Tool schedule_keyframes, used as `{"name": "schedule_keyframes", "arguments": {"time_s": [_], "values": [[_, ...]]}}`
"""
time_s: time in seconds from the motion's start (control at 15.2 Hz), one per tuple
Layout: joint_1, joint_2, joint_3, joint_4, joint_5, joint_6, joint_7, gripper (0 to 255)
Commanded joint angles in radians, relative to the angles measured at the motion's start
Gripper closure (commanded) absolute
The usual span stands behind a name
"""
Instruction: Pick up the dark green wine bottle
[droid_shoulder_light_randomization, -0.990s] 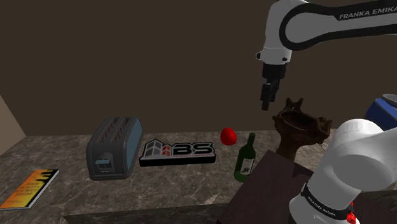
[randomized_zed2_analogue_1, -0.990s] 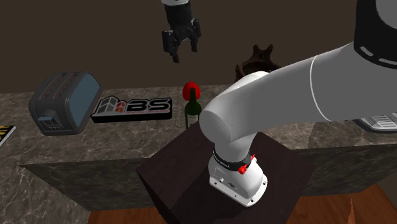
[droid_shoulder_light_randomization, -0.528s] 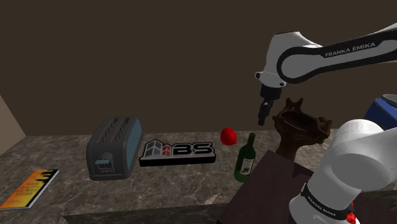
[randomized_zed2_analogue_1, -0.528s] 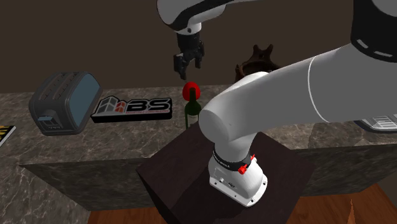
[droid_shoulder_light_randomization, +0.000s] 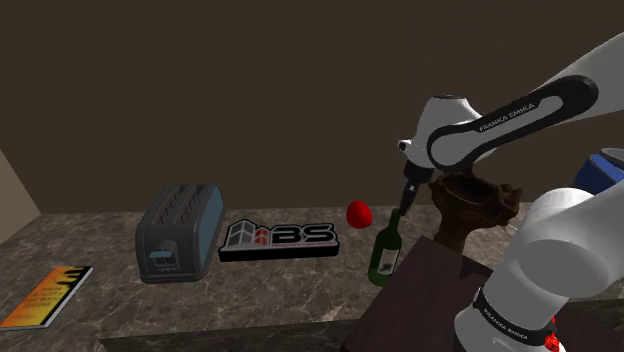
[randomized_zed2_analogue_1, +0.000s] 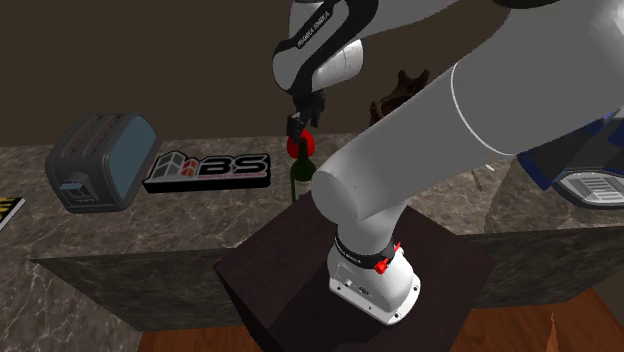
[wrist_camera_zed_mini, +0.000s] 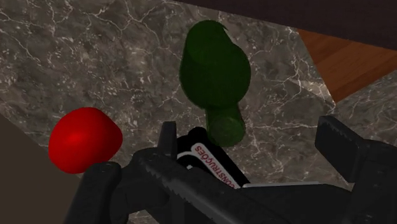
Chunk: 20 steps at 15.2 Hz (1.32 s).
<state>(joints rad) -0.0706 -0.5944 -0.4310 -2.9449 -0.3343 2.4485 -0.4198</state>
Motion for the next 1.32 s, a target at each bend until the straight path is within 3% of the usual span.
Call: {"name": "schedule_keyframes", "arguments": {"time_s": [0.0,0.59,0.66,1.25], "values": [[0.014,0.099,-0.049,-0.012,-0.008,0.140,-0.039,0],[0.047,0.258,-0.093,-0.033,0.005,0.320,-0.056,0],[0.045,0.253,-0.092,-0.035,0.003,0.318,-0.055,255],[0.047,0.258,-0.093,-0.033,0.005,0.320,-0.056,255]]}}
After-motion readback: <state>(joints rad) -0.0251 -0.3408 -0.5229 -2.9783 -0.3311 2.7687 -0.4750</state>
